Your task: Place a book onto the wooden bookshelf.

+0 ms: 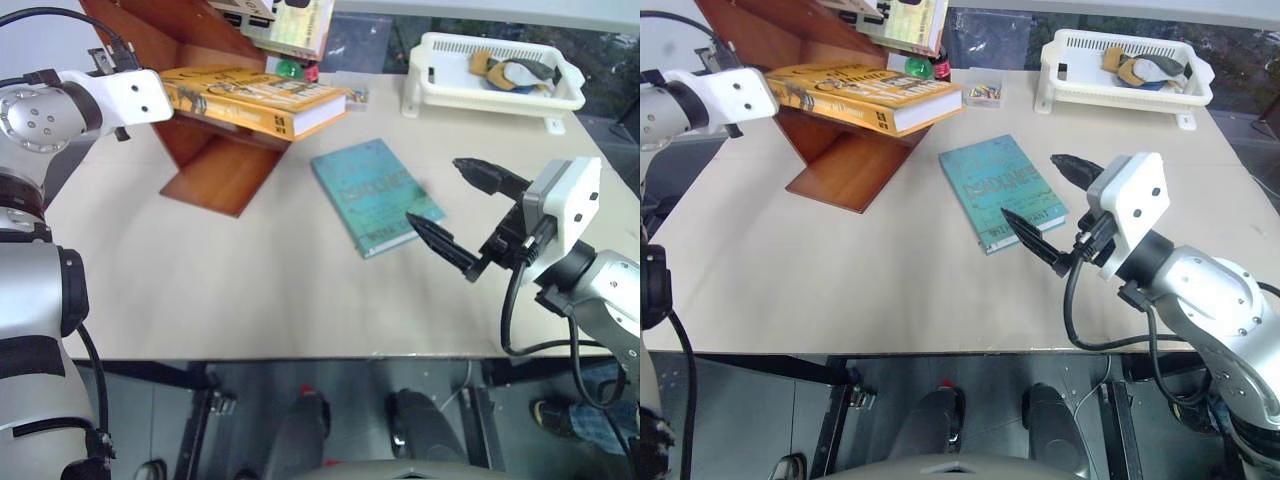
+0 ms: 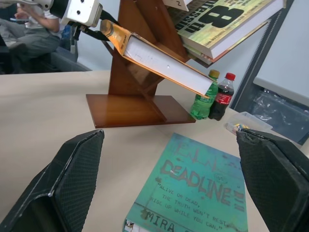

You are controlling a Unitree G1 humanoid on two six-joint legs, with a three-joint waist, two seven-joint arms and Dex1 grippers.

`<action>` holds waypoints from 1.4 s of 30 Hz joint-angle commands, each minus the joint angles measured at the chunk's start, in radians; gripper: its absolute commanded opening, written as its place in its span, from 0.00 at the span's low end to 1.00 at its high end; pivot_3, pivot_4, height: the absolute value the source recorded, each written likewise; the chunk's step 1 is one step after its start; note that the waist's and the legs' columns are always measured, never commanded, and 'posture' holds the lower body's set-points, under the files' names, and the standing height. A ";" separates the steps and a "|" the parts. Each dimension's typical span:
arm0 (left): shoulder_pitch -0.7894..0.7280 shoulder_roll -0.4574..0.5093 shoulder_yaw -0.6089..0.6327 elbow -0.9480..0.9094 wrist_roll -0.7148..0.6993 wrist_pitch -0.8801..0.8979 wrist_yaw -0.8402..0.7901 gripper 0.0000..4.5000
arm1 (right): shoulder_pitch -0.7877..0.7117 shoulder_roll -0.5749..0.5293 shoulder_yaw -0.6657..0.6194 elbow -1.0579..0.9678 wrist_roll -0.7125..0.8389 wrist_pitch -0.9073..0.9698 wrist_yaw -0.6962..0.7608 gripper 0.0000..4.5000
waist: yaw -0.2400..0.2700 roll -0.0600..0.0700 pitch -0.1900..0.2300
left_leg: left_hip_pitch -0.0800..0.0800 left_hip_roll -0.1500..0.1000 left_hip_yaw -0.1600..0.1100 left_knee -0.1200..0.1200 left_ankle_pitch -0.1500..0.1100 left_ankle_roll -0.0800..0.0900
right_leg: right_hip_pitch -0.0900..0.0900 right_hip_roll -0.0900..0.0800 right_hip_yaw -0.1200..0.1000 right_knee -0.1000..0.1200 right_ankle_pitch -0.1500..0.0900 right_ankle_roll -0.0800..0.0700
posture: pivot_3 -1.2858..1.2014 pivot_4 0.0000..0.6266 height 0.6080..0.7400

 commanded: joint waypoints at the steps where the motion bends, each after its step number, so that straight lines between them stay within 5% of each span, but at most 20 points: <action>1: -0.024 0.046 -0.031 0.025 0.048 0.058 0.026 0.25 | 0.000 0.003 -0.015 -0.034 -0.007 -0.005 -0.009 1.00 | -0.001 0.000 0.000 | 0.000 0.000 0.000 0.000 0.000 0.000 | 0.000 0.000 0.000 0.000 0.000 0.000 | 0.52 0.24 1.00; 27: -0.059 0.156 -0.057 0.046 0.117 0.170 0.054 0.25 | -0.001 0.027 -0.004 -0.019 -0.030 -0.007 0.020 1.00 | -0.007 -0.002 0.001 | -0.002 0.001 0.001 -0.001 0.000 0.000 | -0.003 0.001 0.001 -0.001 0.000 0.000 | 0.52 0.24 1.00; 35: -0.057 0.159 -0.051 0.045 0.111 0.182 0.073 0.98 | 0.012 0.030 -0.007 -0.025 -0.027 -0.007 0.016 1.00 | 0.004 -0.003 0.002 | -0.004 0.001 0.001 -0.001 0.000 0.000 | -0.003 0.001 0.001 -0.001 0.000 0.000 | 0.52 0.24 1.00; 42: -0.020 0.184 0.029 0.045 0.019 0.135 0.055 0.98 | 0.009 0.034 0.001 -0.016 -0.030 -0.011 0.028 1.00 | 0.006 -0.005 0.002 | -0.004 0.000 0.000 0.000 0.000 0.000 | -0.003 0.000 0.000 -0.001 0.000 0.000 | 0.52 0.24 1.00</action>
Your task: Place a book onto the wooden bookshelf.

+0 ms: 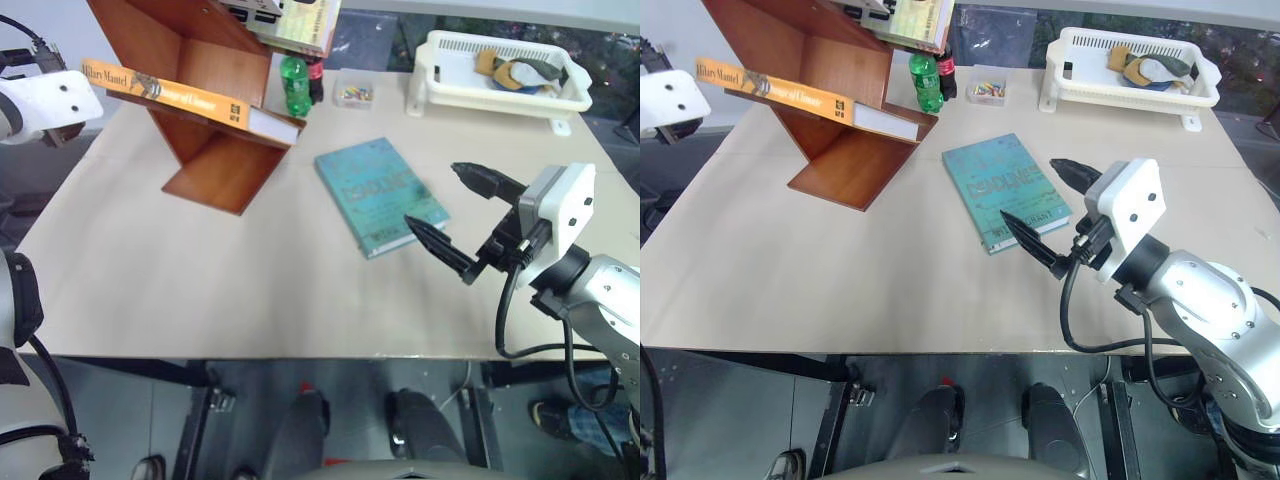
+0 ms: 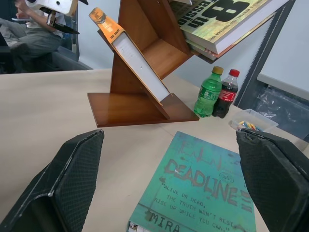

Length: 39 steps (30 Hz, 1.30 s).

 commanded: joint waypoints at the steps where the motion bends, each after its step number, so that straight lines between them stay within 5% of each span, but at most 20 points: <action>1: 0.024 0.045 0.121 -0.008 -0.127 -0.048 -0.037 0.98 | -0.005 0.005 -0.009 -0.016 0.001 -0.012 0.009 1.00 | -0.002 0.000 0.000 | 0.000 0.000 0.000 0.000 0.000 0.000 | 0.000 0.000 0.000 0.000 0.000 0.000 | 0.52 0.24 1.00; 10: 0.254 0.067 0.526 -0.031 -0.578 -0.023 -0.455 0.98 | 0.014 -0.001 -0.010 -0.006 -0.015 -0.016 0.042 1.00 | -0.007 0.000 0.000 | 0.001 0.001 0.000 0.000 0.000 0.000 | 0.000 0.000 0.000 0.001 0.000 -0.001 | 0.52 0.24 1.00; 13: 0.387 0.052 0.649 -0.059 -0.729 0.017 -0.665 0.82 | 0.013 0.000 -0.009 0.008 -0.020 -0.023 0.057 1.00 | -0.007 0.000 0.000 | 0.001 0.001 0.001 0.000 0.000 0.000 | 0.000 0.000 0.000 0.001 0.000 -0.001 | 0.52 0.24 1.00; 18: 0.658 -0.157 0.746 -0.351 -0.987 0.163 -0.944 0.29 | -0.004 -0.005 -0.017 0.036 -0.018 -0.024 0.083 1.00 | 0.013 0.002 -0.002 | 0.003 0.003 -0.001 0.001 0.000 0.000 | 0.003 -0.002 -0.002 0.001 0.000 -0.001 | 0.52 0.24 1.00; 21: 0.835 -0.377 0.693 -0.781 -1.097 0.336 -0.826 0.04 | -0.001 -0.016 -0.032 0.030 -0.018 -0.014 0.084 1.00 | 0.024 0.001 -0.003 | 0.002 0.003 -0.002 0.003 0.000 0.000 | 0.004 -0.003 -0.002 0.002 0.001 -0.001 | 0.52 0.24 1.00; 26: 0.906 -0.725 0.518 -1.196 -1.092 0.505 -0.514 0.04 | 0.050 -0.037 -0.085 -0.024 -0.004 0.017 0.054 1.00 | 0.046 -0.002 -0.004 | 0.000 0.001 -0.004 0.006 0.000 0.000 | 0.005 -0.005 -0.003 0.000 0.002 0.001 | 0.52 0.24 1.00; 31: 0.860 -0.928 0.418 -1.232 -1.010 0.477 -0.323 0.04 | 0.099 -0.049 -0.128 -0.088 0.013 0.049 0.002 1.00 | 0.032 0.000 -0.005 | 0.002 -0.001 -0.001 0.007 0.000 0.000 | 0.005 -0.002 0.000 0.001 0.002 0.001 | 0.52 0.24 1.00; 34: 0.771 -1.035 0.414 -1.177 -0.878 0.390 -0.075 0.04 | 0.142 -0.054 -0.180 -0.140 0.035 0.071 -0.043 1.00 | 0.029 0.000 -0.005 | 0.002 0.000 -0.003 0.007 0.000 0.000 | 0.005 0.001 0.000 0.002 0.003 0.000 | 0.52 0.24 1.00; 39: 0.658 -1.067 0.493 -1.060 -0.789 0.350 0.219 0.04 | 0.166 -0.075 -0.188 -0.154 0.062 0.060 -0.089 1.00 | 0.021 0.002 -0.006 | 0.003 0.000 -0.001 0.009 0.000 0.000 | 0.006 0.002 0.002 0.001 0.004 0.001 | 0.52 0.24 1.00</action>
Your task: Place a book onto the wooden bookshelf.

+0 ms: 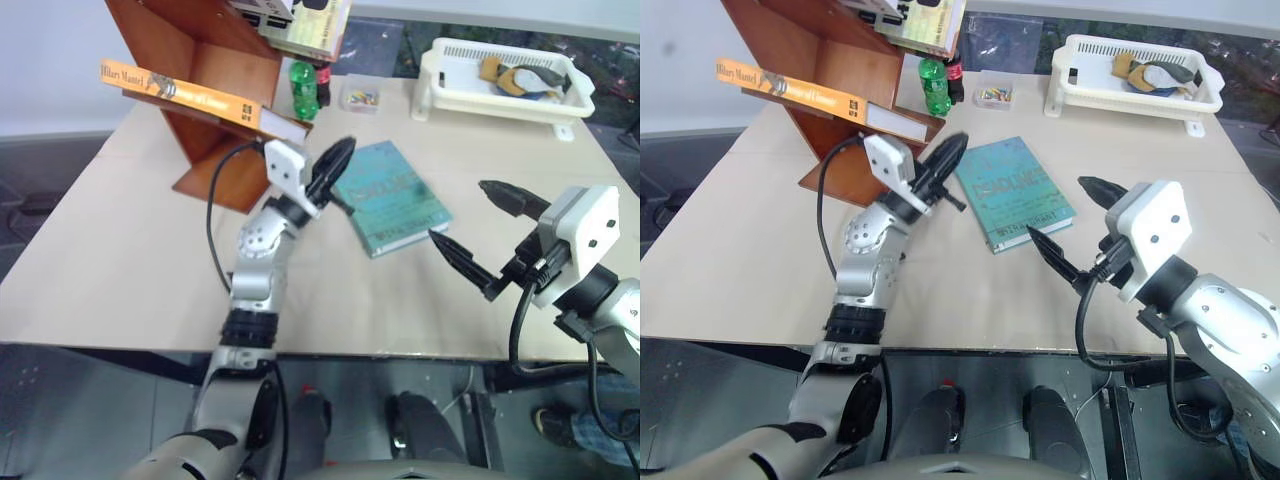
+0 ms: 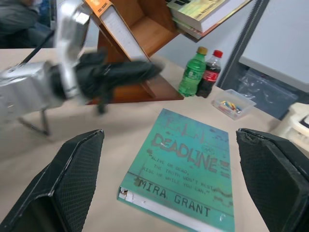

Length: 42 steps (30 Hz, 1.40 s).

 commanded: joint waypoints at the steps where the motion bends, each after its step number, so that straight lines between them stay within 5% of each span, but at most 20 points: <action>1: -0.090 0.006 0.086 0.085 0.044 -0.027 0.220 0.04 | 0.002 -0.021 -0.038 -0.034 0.025 -0.023 -0.038 1.00 | 0.000 0.000 0.000 | 0.000 0.000 0.000 0.000 0.000 0.000 | 0.000 0.000 0.000 0.000 0.000 0.000 | 0.52 0.24 1.00; 10: -0.145 0.057 0.113 0.196 0.033 -0.018 0.300 0.04 | -0.009 -0.035 -0.032 -0.032 0.046 -0.024 -0.055 1.00 | -0.010 0.001 0.000 | 0.000 0.001 0.001 0.000 0.000 0.000 | 0.000 0.001 0.001 -0.001 0.000 0.001 | 0.52 0.24 1.00; 17: -0.060 0.043 0.060 0.068 -0.107 0.041 0.066 0.04 | -0.021 -0.033 -0.019 -0.019 0.045 -0.027 -0.042 1.00 | -0.001 0.001 0.000 | -0.001 0.003 0.000 0.000 0.000 0.000 | 0.000 0.004 0.000 -0.002 0.001 0.000 | 0.52 0.24 1.00; 23: 0.107 0.124 0.009 -0.104 -0.234 0.181 -0.181 0.04 | -0.017 -0.028 -0.012 -0.004 0.045 -0.029 -0.022 1.00 | 0.000 0.001 0.000 | -0.001 0.003 0.000 0.000 0.000 0.000 | 0.000 0.003 0.000 -0.003 0.001 -0.001 | 0.52 0.24 1.00; 26: 0.182 0.191 -0.004 -0.170 -0.277 0.263 -0.278 0.19 | 0.016 -0.040 -0.007 0.013 0.020 -0.014 -0.009 1.00 | 0.000 0.001 -0.001 | -0.001 0.003 0.000 0.000 0.000 0.000 | 0.000 0.003 0.000 -0.003 0.001 -0.001 | 0.52 0.24 1.00; 34: 0.363 0.448 0.103 -0.318 -0.401 0.497 -0.401 0.99 | 0.277 -0.061 -0.086 0.098 -0.123 -0.045 0.075 1.00 | 0.000 0.003 0.000 | -0.001 0.004 0.001 -0.001 0.000 0.000 | -0.001 0.003 0.001 -0.003 -0.002 -0.005 | 0.52 0.24 1.00; 42: 0.609 0.700 0.273 -0.429 -0.453 0.566 -0.535 0.99 | 0.626 -0.020 -0.372 0.085 -0.157 -0.159 0.313 1.00 | 0.004 0.004 0.000 | 0.000 0.007 0.002 -0.006 0.000 0.000 | -0.002 0.003 0.001 -0.007 -0.004 -0.002 | 0.52 0.24 1.00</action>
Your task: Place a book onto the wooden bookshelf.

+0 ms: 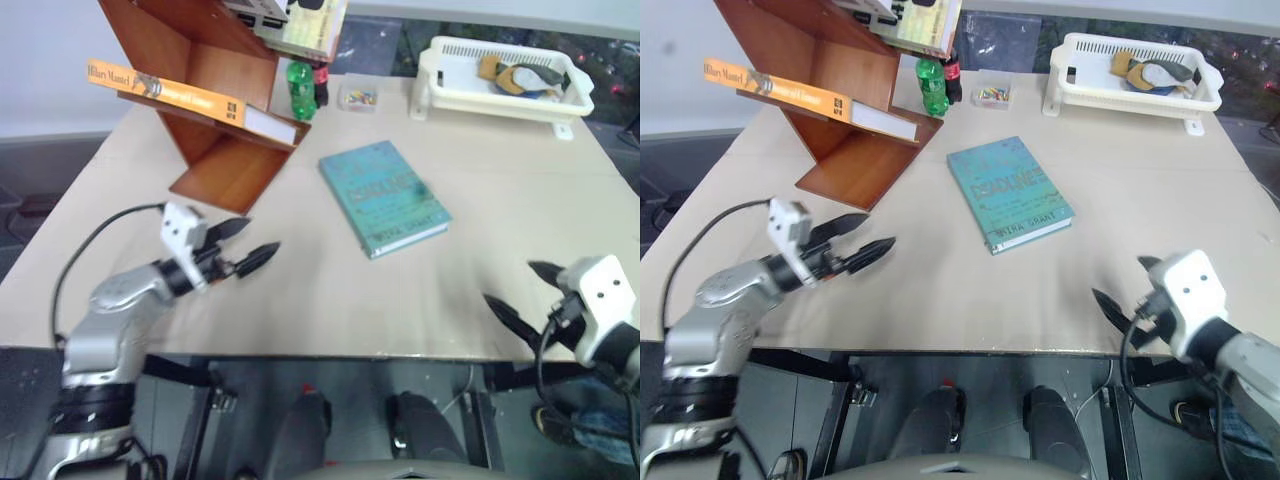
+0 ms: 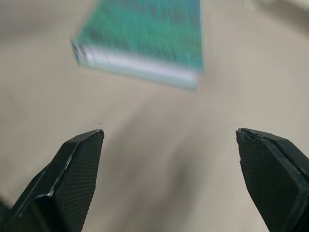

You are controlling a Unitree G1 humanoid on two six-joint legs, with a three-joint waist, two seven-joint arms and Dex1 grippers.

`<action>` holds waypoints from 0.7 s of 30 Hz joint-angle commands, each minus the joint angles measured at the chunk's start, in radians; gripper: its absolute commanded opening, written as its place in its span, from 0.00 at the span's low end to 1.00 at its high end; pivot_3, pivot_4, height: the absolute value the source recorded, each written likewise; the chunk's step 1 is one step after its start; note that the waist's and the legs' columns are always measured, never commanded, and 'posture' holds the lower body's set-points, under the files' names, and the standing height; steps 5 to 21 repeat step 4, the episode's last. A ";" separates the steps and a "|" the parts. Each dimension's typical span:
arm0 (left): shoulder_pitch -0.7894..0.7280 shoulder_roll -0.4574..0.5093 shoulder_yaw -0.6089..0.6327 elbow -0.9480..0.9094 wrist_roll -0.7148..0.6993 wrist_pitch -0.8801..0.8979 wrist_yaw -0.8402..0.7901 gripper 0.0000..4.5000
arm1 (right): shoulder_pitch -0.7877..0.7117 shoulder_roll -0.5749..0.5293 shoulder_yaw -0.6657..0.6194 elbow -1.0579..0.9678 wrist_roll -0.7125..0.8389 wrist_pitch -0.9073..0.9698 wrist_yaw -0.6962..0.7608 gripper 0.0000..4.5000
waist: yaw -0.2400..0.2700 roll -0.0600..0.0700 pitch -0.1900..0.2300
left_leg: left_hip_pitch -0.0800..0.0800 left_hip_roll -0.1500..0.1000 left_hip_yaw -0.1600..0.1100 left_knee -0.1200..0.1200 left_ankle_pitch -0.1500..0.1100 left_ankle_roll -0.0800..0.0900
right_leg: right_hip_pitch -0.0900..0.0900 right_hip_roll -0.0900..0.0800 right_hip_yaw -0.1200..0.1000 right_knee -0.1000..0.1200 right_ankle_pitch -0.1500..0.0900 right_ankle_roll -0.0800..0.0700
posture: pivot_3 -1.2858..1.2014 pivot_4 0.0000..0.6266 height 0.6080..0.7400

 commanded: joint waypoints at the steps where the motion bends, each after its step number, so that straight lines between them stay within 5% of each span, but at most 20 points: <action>1: 0.029 0.057 0.081 -0.080 -0.057 0.019 -0.058 0.99 | 0.063 0.012 -0.133 -0.028 -0.003 -0.068 0.102 1.00 | 0.005 0.000 0.000 | 0.000 0.000 0.000 0.000 0.000 0.000 | 0.000 -0.001 0.000 0.000 0.000 0.000 | 0.52 0.24 1.00; 21: 0.064 0.100 0.120 -0.066 -0.058 0.018 -0.101 0.99 | 0.075 0.015 -0.197 0.002 0.025 -0.084 0.154 1.00 | 0.004 0.000 0.000 | 0.000 0.002 0.004 0.000 0.000 0.000 | 0.000 -0.003 -0.001 -0.001 0.000 0.001 | 0.52 0.24 1.00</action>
